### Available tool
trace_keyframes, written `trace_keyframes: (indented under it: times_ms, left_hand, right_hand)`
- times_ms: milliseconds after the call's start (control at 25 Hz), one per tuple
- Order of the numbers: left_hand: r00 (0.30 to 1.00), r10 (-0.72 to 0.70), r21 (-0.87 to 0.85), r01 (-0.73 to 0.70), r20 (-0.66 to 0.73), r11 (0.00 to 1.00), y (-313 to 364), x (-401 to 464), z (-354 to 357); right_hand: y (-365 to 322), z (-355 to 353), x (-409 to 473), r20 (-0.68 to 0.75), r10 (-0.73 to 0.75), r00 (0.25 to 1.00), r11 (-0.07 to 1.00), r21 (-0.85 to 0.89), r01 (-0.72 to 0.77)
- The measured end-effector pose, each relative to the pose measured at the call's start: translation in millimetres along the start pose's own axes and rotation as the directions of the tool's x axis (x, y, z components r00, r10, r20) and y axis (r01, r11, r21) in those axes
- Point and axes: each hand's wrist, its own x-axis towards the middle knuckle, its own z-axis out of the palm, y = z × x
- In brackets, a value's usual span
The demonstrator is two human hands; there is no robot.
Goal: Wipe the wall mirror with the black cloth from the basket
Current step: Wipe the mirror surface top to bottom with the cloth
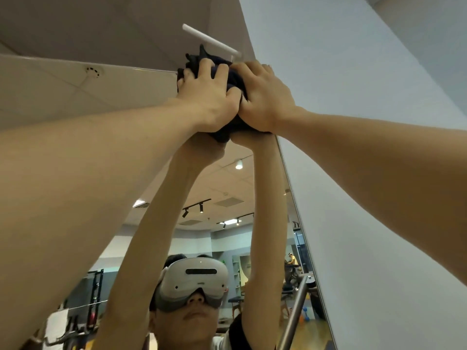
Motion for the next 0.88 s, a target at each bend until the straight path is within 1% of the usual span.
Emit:
trace_keyframes:
  times_ms: [200, 520, 720, 880]
  left_hand:
    - [0.992, 0.077, 0.03, -0.08, 0.097, 0.996, -9, -15, -9]
    - [0.982, 0.147, 0.004, -0.148, 0.118, 0.989, 3, -72, 2]
    - [0.975, 0.178, 0.069, -0.188, 0.131, 0.98, -4, -86, -4]
    - [0.966, 0.198, 0.107, -0.218, 0.166, 0.97, -25, -94, -15]
  right_hand:
    - [-10, -6, -20, 0.035, 0.03, 0.999, 0.999, -0.019, -0.029]
    - [-23, -18, -80, 0.036, 0.059, 0.998, 0.998, -0.017, -0.059]
    - [-41, -20, -91, 0.027, 0.093, 0.995, 0.995, -0.025, -0.092]
    - [-64, -16, -90, 0.019, 0.082, 0.996, 0.996, -0.036, -0.081]
